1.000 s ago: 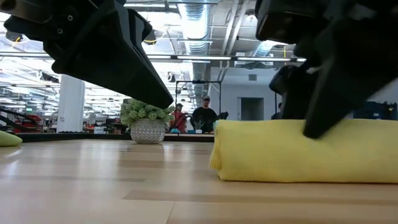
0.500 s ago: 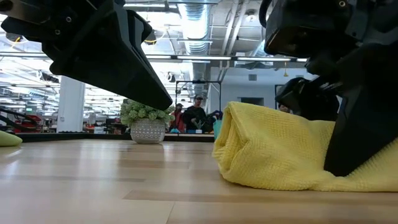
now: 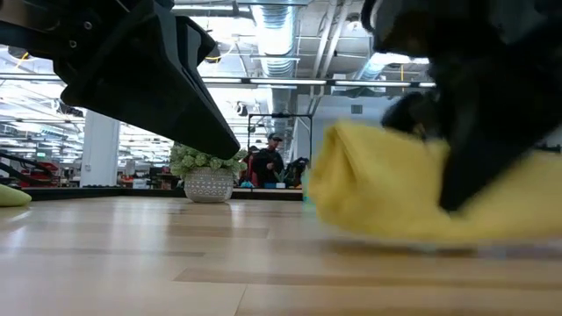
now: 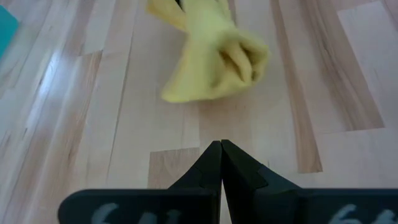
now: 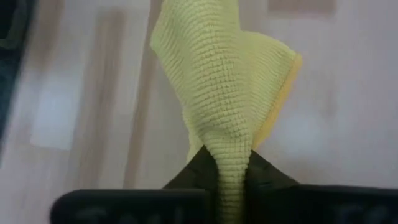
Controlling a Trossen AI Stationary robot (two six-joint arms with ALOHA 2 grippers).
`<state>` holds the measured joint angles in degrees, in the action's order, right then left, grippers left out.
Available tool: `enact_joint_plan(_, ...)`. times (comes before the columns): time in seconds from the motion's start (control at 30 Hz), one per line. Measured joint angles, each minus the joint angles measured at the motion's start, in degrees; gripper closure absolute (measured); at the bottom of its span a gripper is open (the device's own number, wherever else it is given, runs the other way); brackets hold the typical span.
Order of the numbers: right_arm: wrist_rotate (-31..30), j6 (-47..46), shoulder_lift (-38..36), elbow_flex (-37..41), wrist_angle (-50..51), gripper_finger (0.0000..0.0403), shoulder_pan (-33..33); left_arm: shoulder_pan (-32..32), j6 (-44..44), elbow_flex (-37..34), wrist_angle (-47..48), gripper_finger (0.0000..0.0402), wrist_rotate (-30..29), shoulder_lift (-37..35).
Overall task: Roll microfiber towels into tight, uniform cylinder then place into a basket
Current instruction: Put the yellow microfiber cloth into the green organizer bin
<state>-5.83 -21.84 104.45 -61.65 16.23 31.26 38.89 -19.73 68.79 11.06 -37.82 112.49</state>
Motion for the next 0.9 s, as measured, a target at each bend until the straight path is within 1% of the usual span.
enact_joint_plan(0.13, -2.4, 2.7, -5.9, 0.0, 4.4, 0.0372, -2.2, 0.0, 0.0, 0.0, 0.0, 0.0401, 0.0, 0.0)
enact_joint_plan(0.27, -7.3, 6.8, -13.1, -0.1, 11.3, 0.0344, -6.5, 0.0, 0.0, 0.0, 0.0, 0.0401, 0.0, 0.0)
enact_joint_plan(0.33, -9.5, 9.6, -16.4, -0.1, 15.1, 0.034, -10.4, 0.0, 0.0, 0.0, 0.0, 0.0401, 0.0, 0.0)
enact_joint_plan(0.43, -9.3, 17.2, -19.9, -0.1, 18.6, 0.0344, -19.3, 0.0, 0.0, 0.0, 0.0, 0.0401, 0.0, 0.0)
enact_joint_plan(0.47, -8.8, 20.2, -20.5, -0.1, 18.6, 0.0347, -22.8, 0.0, 0.0, 0.0, 0.0, 0.0401, 0.0, 0.0)
enact_joint_plan(0.57, -4.8, 29.5, -21.0, -0.1, 18.0, 0.0352, -34.9, 0.0, 0.5, -0.4, 0.0, 0.0401, 0.0, 0.0)
enact_joint_plan(0.67, -1.3, 37.4, -19.1, -0.1, 16.8, 0.0353, -47.2, -0.3, 0.6, -1.7, 0.0, 0.0401, 0.0, 0.1)
enact_joint_plan(0.73, 1.3, 41.9, -16.8, -0.1, 15.1, 0.0353, -54.3, -0.7, -0.2, -2.8, -0.6, 0.0401, 0.5, 0.1)
enact_joint_plan(0.83, 6.8, 46.1, -12.8, 0.0, 14.1, 0.0353, -62.1, -1.9, -0.7, -4.8, -1.6, 0.0401, 1.4, 0.1)
enact_joint_plan(0.9, 9.6, 47.7, -9.9, -0.1, 10.7, 0.0353, -65.3, -2.9, -0.7, -5.4, -1.9, 0.0401, 1.6, 0.1)
